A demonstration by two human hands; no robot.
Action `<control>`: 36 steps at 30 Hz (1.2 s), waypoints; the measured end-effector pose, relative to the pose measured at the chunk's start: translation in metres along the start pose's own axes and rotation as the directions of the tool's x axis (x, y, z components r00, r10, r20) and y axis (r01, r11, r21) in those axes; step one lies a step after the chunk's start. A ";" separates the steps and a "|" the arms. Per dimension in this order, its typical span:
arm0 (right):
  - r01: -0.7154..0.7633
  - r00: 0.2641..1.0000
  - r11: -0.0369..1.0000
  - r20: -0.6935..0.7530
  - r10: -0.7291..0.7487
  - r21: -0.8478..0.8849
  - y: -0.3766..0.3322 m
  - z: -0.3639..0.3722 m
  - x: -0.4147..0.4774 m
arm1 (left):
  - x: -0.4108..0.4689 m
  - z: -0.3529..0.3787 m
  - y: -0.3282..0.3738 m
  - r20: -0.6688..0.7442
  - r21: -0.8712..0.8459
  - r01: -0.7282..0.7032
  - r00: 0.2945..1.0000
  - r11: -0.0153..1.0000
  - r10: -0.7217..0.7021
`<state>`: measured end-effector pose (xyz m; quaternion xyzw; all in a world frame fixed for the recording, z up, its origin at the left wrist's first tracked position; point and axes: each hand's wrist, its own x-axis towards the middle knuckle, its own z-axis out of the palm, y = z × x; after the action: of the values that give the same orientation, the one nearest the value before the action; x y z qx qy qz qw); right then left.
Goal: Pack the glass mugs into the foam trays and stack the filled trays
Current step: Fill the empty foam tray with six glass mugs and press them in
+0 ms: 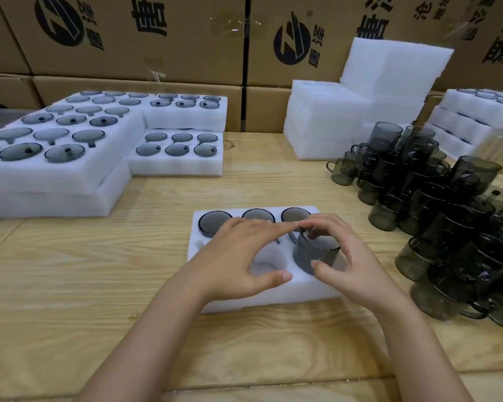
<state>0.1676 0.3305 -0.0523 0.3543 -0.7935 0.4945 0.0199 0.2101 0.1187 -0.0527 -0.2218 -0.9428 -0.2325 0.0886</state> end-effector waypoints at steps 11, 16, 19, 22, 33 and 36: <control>-0.123 0.989 0.992 0.085 0.123 -0.009 0.008 -0.002 -0.003 | 0.003 0.004 0.017 -0.127 0.237 -0.154 0.974 0.959 0.188; -0.105 0.984 0.953 0.110 0.141 -0.284 0.008 0.009 0.000 | 0.003 0.009 0.025 -0.086 0.385 -0.173 0.971 0.906 0.222; -0.043 0.976 0.842 0.158 0.151 -0.538 0.011 0.013 0.001 | 0.001 0.009 0.022 0.006 0.349 -0.152 0.987 0.925 0.159; -0.006 0.977 0.791 0.164 0.133 -0.612 0.012 0.015 0.000 | 0.006 0.011 0.028 -0.038 0.498 -0.172 0.975 0.850 0.219; -0.010 0.999 0.888 0.043 0.033 -0.460 0.018 0.021 -0.001 | 0.007 0.058 0.030 -0.349 0.653 -0.015 0.882 0.757 0.318; -0.015 0.999 0.895 0.030 0.032 -0.445 0.017 0.022 -0.001 | 0.006 0.065 0.026 -0.408 0.620 -0.004 0.853 0.785 0.327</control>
<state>0.1654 0.3174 -0.0766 0.3398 -0.8899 0.2938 0.0797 0.2124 0.1732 -0.0973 -0.2002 -0.8878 0.0370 0.4128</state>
